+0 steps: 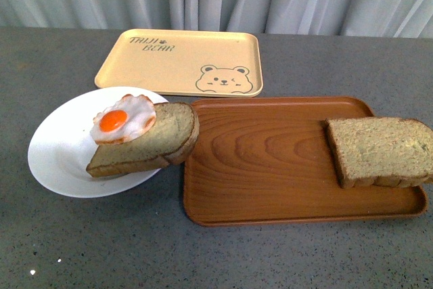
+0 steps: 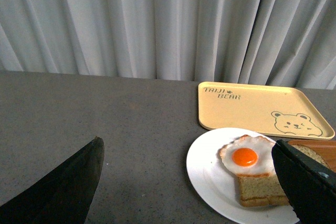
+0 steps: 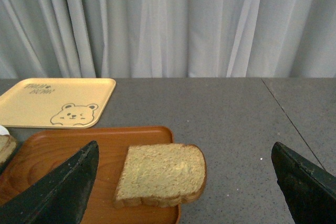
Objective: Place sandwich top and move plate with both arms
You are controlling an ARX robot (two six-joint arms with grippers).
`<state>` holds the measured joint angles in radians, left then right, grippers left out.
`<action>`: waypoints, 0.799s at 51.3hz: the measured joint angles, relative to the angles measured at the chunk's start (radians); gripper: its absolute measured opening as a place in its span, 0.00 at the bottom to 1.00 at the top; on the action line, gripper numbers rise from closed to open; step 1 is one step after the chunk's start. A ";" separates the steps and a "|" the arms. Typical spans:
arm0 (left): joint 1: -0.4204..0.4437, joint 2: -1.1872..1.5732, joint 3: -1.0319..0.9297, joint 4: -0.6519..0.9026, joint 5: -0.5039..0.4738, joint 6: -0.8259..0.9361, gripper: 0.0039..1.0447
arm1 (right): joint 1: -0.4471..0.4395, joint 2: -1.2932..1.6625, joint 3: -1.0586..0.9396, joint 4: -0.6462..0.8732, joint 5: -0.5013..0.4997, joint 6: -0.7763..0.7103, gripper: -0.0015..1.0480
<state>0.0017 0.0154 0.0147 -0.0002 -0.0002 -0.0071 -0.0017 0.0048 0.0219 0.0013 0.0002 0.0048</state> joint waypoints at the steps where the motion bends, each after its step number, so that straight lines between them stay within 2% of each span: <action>1: 0.000 0.000 0.000 0.000 0.000 0.000 0.92 | 0.000 0.000 0.000 0.000 0.000 0.000 0.91; 41: 0.000 0.000 0.000 0.000 0.000 0.000 0.92 | 0.000 0.000 0.000 0.000 0.000 0.000 0.91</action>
<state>0.0017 0.0154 0.0147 -0.0002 -0.0002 -0.0071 -0.0017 0.0048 0.0219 0.0013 0.0002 0.0048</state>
